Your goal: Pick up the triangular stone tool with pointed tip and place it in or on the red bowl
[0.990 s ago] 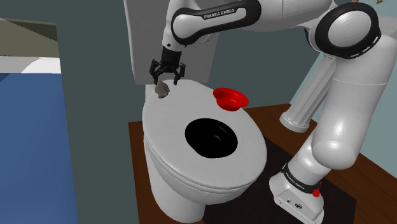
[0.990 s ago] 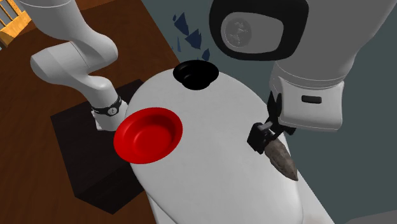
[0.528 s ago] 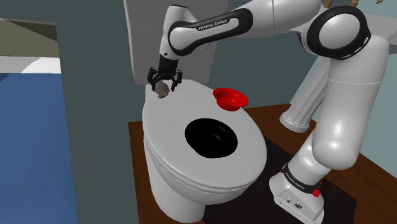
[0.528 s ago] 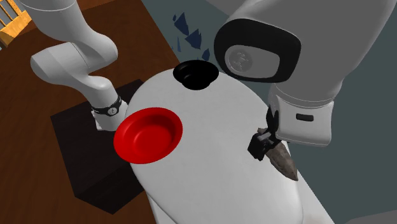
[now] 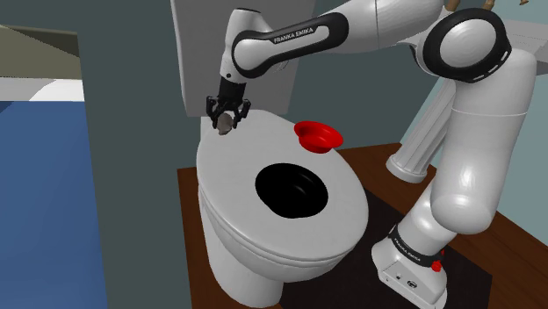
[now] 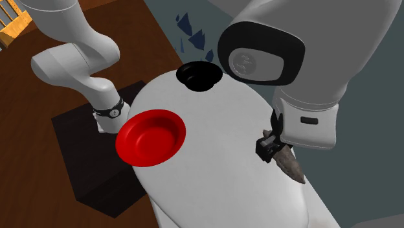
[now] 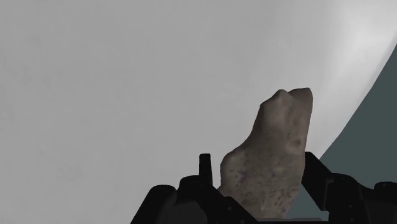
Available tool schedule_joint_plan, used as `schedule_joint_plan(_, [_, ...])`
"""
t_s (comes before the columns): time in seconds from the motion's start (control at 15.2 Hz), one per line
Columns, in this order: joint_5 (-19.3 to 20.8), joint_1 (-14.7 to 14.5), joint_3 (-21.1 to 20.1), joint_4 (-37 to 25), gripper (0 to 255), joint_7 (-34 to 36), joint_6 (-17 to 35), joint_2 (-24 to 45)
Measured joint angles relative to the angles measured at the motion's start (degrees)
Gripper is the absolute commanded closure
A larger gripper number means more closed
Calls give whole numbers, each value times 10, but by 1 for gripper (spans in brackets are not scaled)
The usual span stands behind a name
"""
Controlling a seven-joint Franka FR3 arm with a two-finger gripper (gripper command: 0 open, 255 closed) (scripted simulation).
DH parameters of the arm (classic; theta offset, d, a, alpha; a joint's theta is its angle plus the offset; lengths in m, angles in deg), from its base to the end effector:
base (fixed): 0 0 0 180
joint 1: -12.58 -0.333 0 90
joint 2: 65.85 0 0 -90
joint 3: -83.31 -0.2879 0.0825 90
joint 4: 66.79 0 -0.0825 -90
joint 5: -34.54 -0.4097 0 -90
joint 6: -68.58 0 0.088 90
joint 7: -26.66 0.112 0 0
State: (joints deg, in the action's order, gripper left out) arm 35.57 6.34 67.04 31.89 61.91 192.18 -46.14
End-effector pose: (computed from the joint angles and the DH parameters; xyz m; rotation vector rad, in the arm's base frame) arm 0.6259 0.2444 0.3588 -3.0008 0.3526 -0.0815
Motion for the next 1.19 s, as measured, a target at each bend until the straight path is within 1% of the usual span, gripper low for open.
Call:
schedule_joint_plan(0.59, [0, 0, 0, 0, 255, 0, 1, 0])
schedule_joint_plan(1.19, [-4, 1, -2, -38, 255, 0, -54, -16])
